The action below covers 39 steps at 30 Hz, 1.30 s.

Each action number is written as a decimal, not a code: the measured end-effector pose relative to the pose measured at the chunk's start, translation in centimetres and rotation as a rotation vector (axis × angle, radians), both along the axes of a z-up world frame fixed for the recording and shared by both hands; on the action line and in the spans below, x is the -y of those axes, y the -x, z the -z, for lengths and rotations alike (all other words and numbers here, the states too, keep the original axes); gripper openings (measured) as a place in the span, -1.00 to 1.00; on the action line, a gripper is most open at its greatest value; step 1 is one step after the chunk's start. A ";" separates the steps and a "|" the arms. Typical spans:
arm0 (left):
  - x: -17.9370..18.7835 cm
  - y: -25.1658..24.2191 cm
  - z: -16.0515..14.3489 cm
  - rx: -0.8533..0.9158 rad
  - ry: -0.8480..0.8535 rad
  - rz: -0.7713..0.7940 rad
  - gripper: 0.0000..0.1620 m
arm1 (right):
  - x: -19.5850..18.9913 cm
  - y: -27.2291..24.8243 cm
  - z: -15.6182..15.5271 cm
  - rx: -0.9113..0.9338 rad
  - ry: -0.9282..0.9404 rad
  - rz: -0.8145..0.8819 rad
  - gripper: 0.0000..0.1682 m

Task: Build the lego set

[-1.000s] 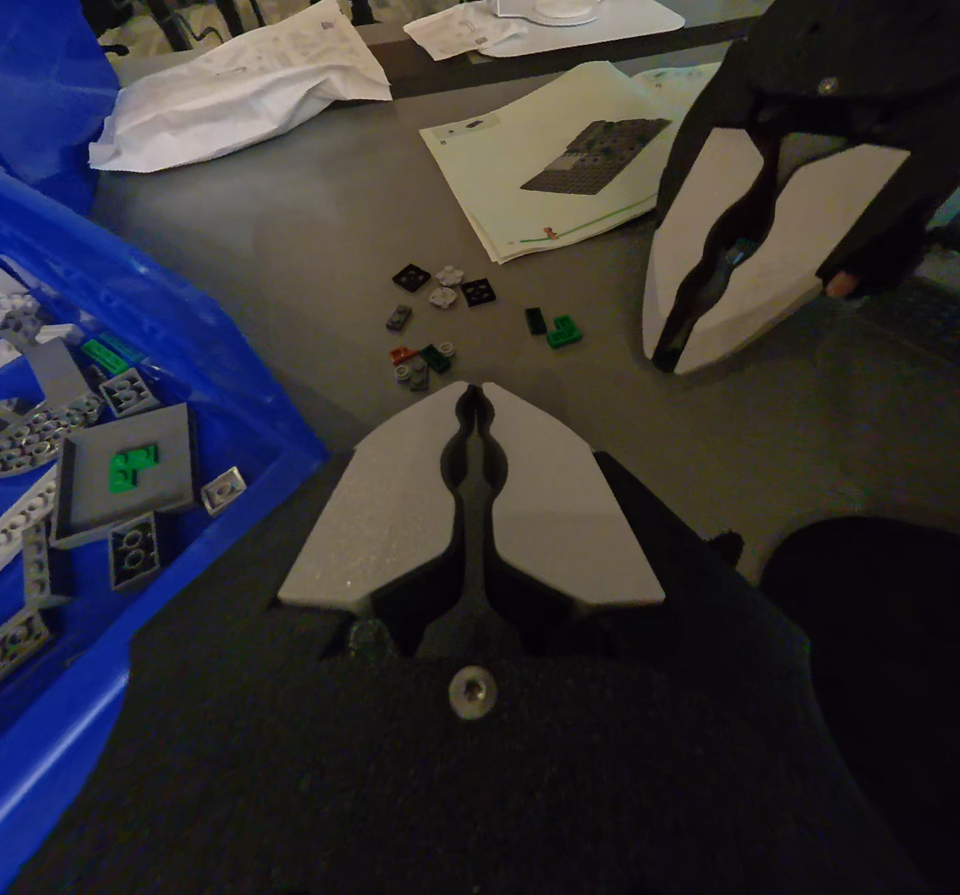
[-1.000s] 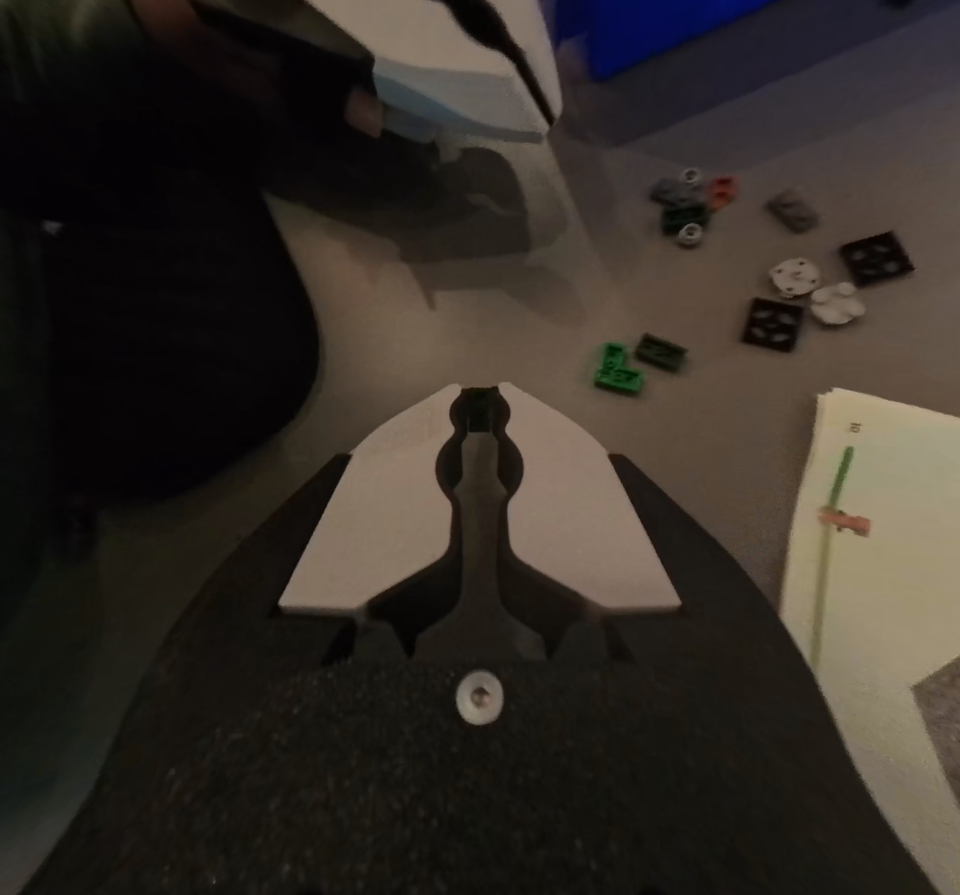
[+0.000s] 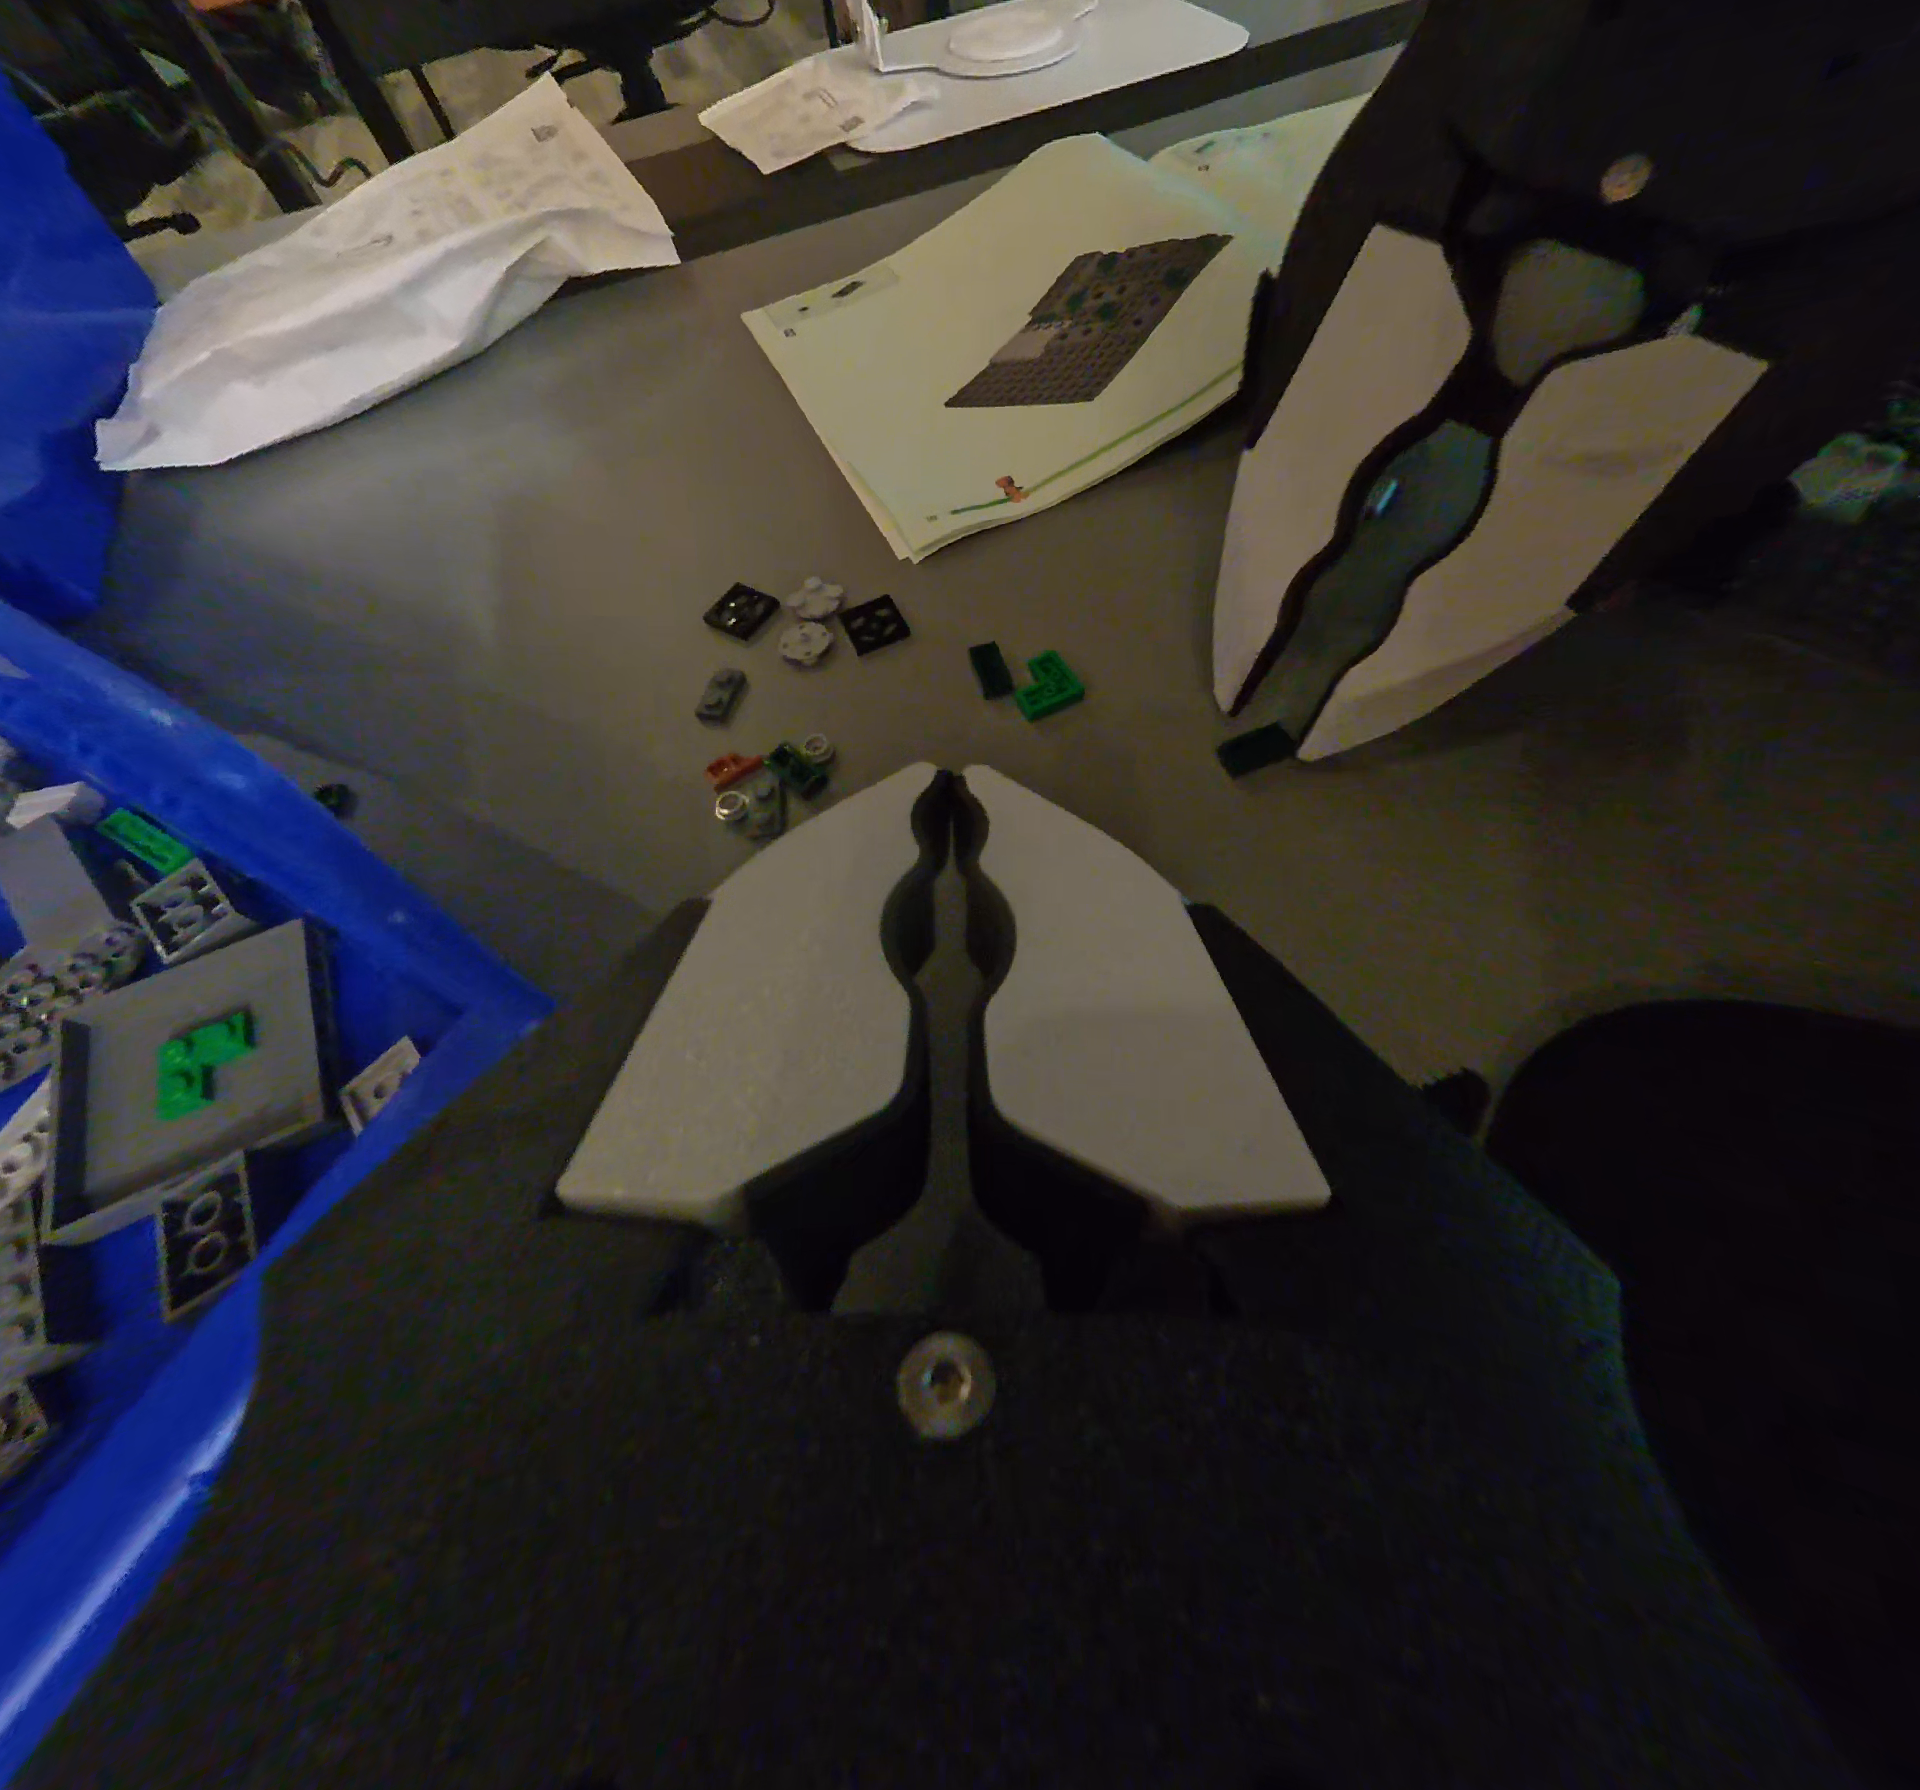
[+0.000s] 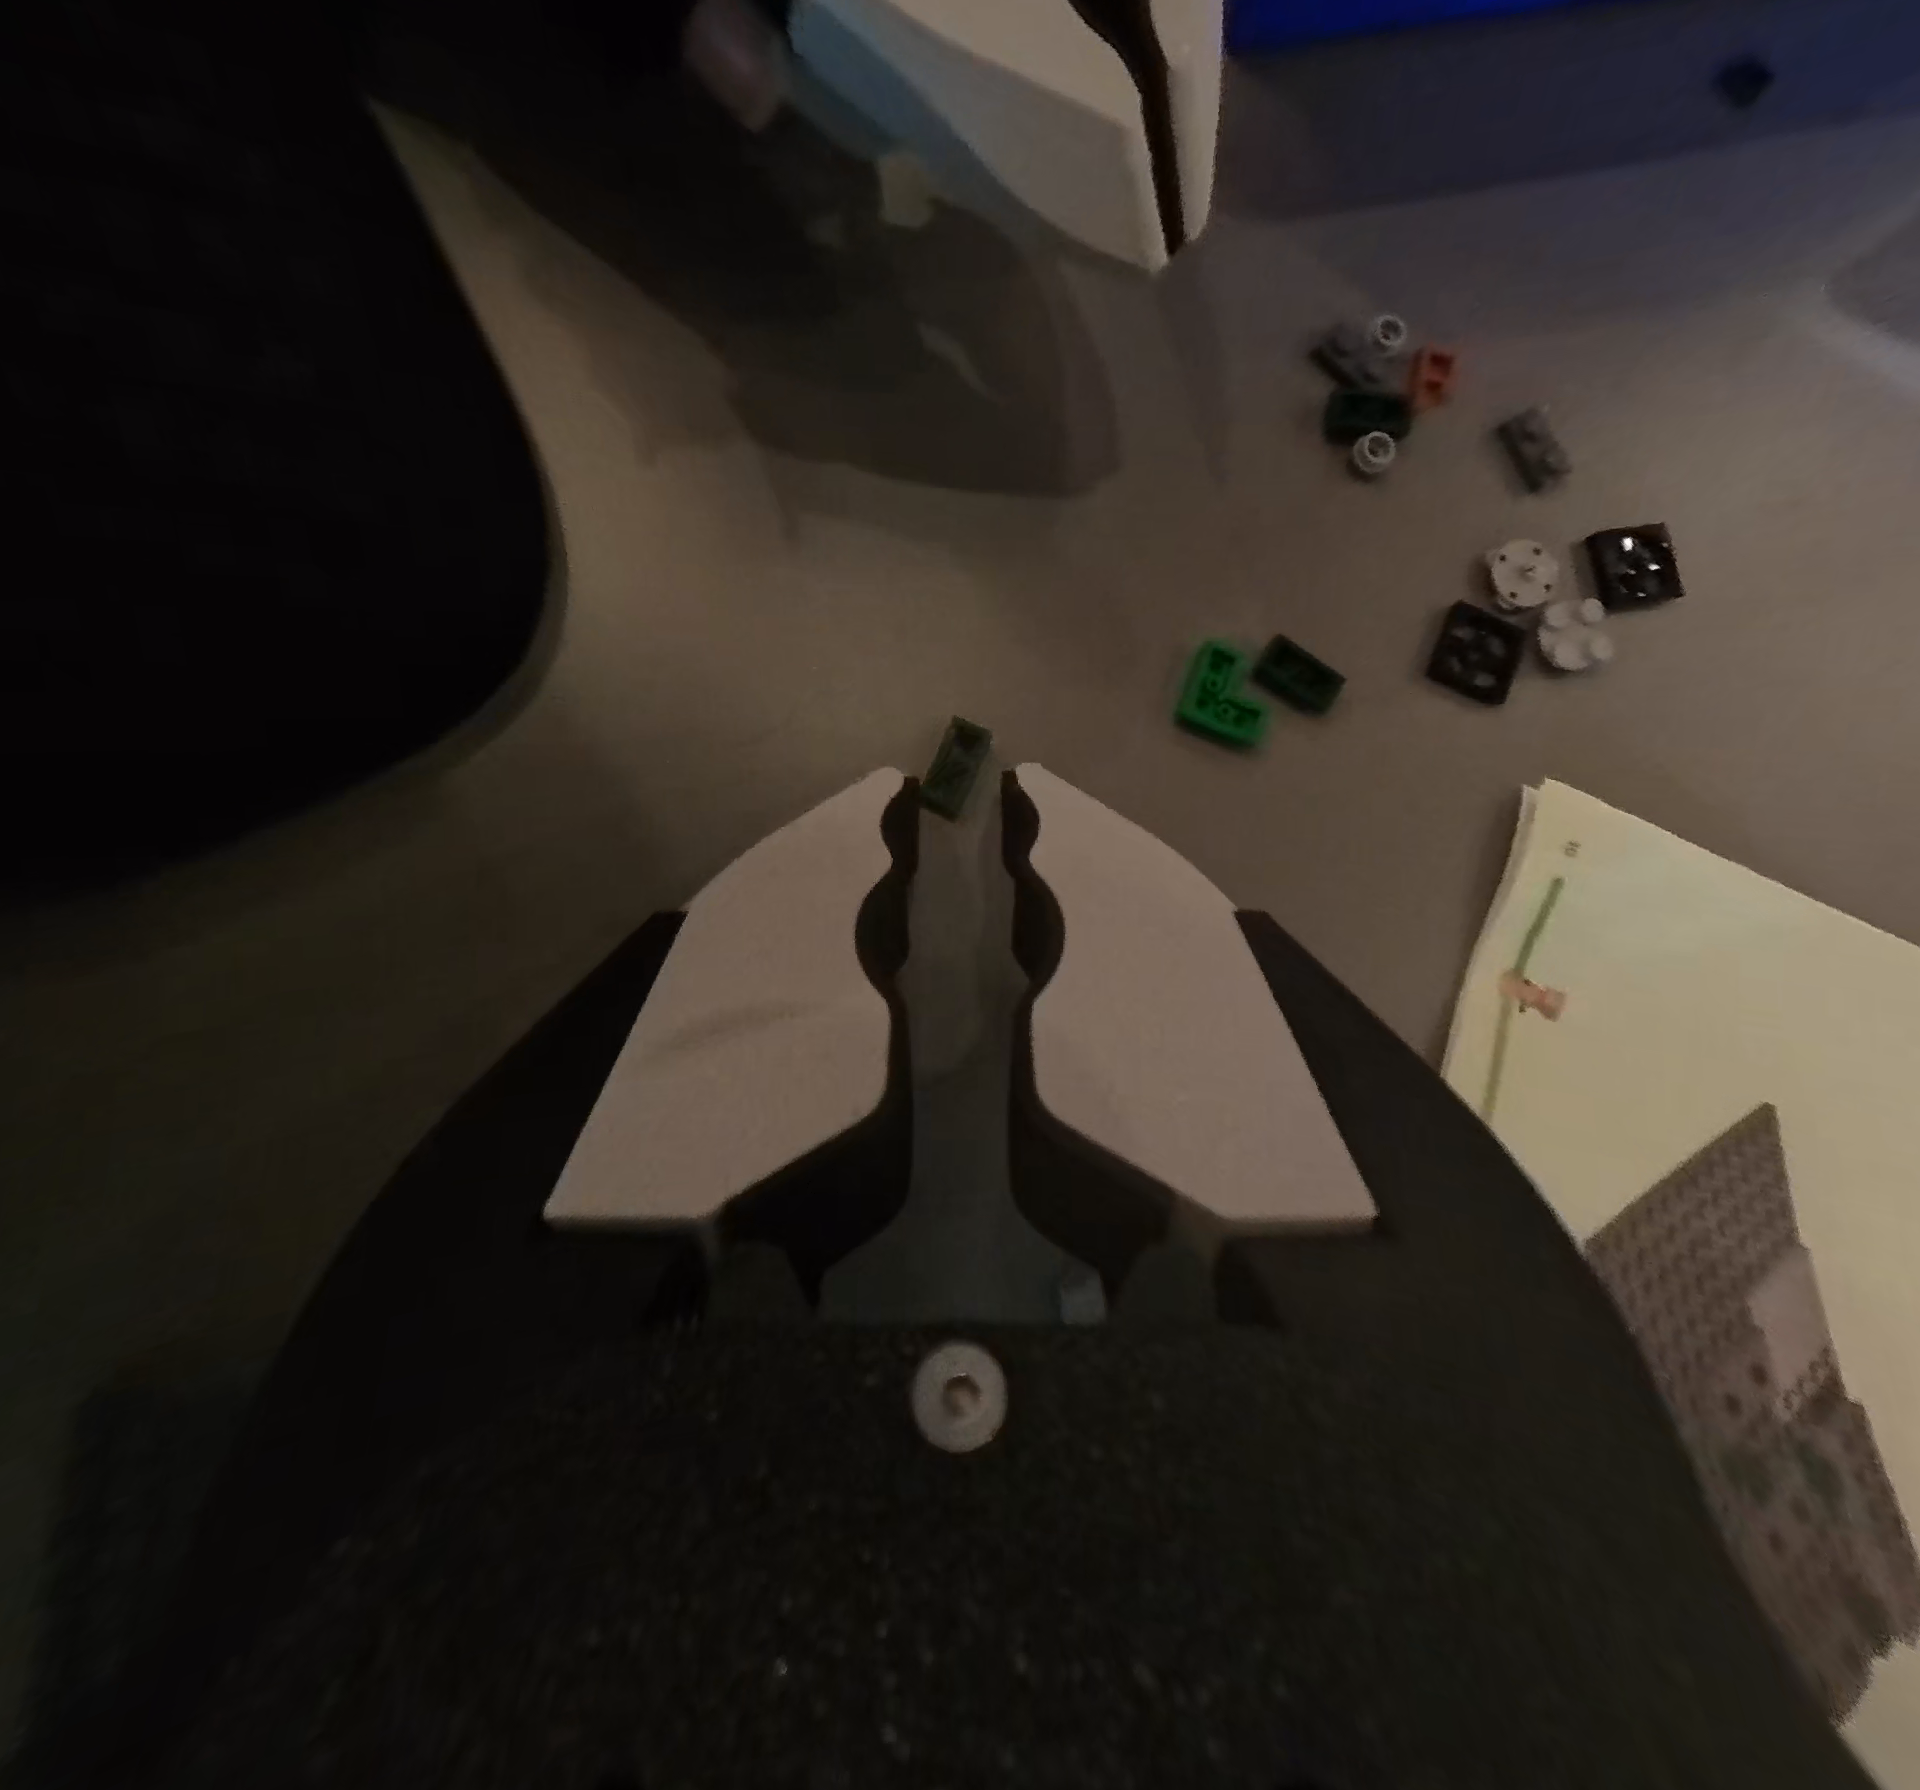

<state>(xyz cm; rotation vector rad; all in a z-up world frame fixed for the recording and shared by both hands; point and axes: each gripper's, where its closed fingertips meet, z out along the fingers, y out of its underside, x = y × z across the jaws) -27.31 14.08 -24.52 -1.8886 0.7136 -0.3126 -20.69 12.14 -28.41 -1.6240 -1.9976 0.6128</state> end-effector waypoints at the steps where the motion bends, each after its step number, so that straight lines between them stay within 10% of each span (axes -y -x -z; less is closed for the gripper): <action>1: 0.0 0.0 -0.1 0.003 -0.003 0.001 -1.00 | -0.1 0.0 0.1 0.008 -0.002 0.003 -0.86; 8: 0.3 -0.1 -0.4 0.027 -0.013 0.021 -1.00 | -0.1 0.1 -0.3 0.025 0.060 0.016 -0.97; 16: 0.6 -0.5 -0.3 0.006 -0.027 0.041 -1.00 | 1.6 -0.2 -1.0 0.120 0.610 0.118 -0.97; 29: 0.5 -0.6 0.0 -0.010 -0.007 0.045 -1.00 | -4.6 0.2 -0.2 0.089 0.402 0.296 -0.82; 39: 0.3 -0.8 0.0 -0.018 -0.016 0.041 -1.00 | -2.8 0.2 -1.8 -0.040 0.119 0.133 -0.80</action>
